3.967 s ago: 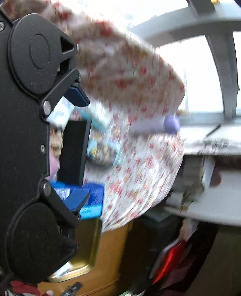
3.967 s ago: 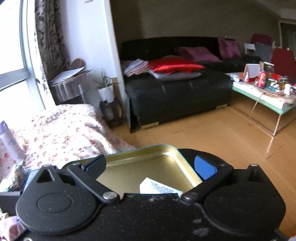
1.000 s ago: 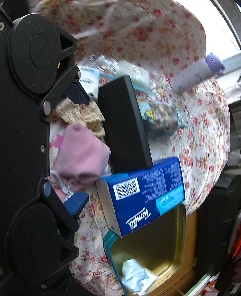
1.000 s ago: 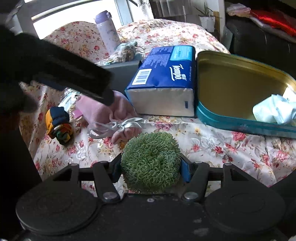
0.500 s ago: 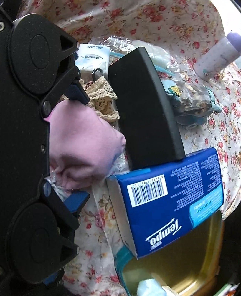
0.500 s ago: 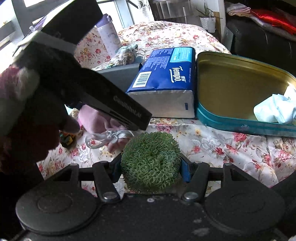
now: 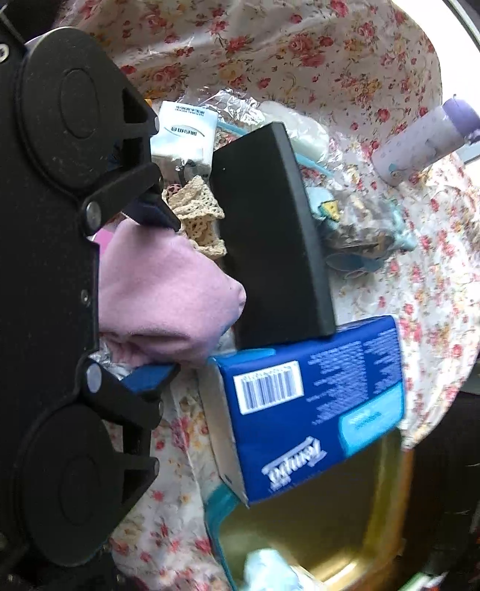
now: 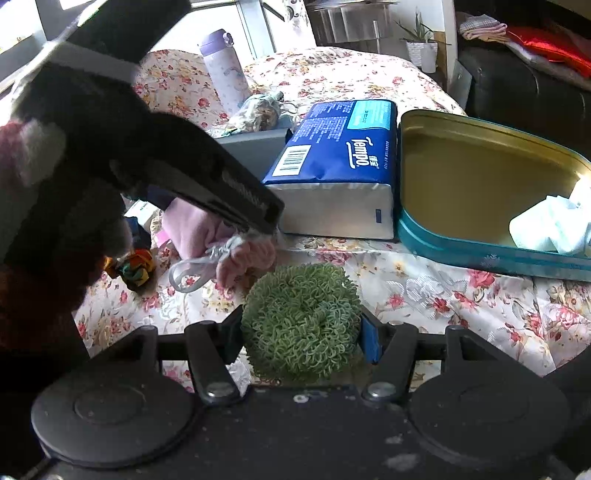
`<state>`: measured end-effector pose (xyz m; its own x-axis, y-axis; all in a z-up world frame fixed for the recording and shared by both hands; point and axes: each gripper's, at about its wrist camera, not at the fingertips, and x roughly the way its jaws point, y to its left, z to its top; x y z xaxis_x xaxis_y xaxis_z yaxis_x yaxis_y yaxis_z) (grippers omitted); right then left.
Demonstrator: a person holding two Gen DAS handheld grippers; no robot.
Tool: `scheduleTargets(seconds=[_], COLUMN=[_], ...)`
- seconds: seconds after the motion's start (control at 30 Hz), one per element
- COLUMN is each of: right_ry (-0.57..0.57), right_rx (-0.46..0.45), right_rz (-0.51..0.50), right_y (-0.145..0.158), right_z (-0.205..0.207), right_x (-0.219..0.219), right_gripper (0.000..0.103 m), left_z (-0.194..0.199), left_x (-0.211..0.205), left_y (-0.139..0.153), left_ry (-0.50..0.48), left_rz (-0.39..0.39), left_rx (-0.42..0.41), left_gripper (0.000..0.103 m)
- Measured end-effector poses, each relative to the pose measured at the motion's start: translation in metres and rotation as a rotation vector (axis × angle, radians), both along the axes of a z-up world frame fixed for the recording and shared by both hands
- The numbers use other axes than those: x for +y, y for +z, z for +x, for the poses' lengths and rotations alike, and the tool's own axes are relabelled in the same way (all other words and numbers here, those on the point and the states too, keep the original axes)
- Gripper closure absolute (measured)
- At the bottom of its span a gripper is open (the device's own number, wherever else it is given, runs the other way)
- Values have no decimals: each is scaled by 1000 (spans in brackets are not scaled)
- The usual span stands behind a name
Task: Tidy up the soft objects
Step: 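Carry the pink cloth and green scrubber over the tin and open both tools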
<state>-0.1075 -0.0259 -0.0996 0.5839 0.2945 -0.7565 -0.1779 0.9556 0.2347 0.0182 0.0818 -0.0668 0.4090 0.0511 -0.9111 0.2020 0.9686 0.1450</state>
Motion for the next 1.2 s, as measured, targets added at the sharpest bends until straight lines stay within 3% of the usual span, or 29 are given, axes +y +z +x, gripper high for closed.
scheduleTargets(seconds=[0.17,0.4,0.63,0.87,1.03,1.2], right_ry=[9,28,-26,-135,-277,-418], right_rx=[-5,-31,-59,-148,-205,-240], right_rz=[16,25,70,30,-10,14], right_y=[2,8,23,50,67,75], right_z=[-1,-5,-9,-8,9,32], right_x=[-1,1,-15,-61,-114,-153], right_gripper=[43,43,43,43,43,43], left_z=[-17,-36,-45,-51,-48,-38], left_x=[5,32,47,43,30,8], left_y=[22,64,89,99,104,110], left_ry=[14,106,130,117,99,68], left_rz=[-33,-69,-116,-165,-208,-249], left_rx=[-74,-171,-228,-243,-243,-237], left_gripper=[33,33,33,33,33,33])
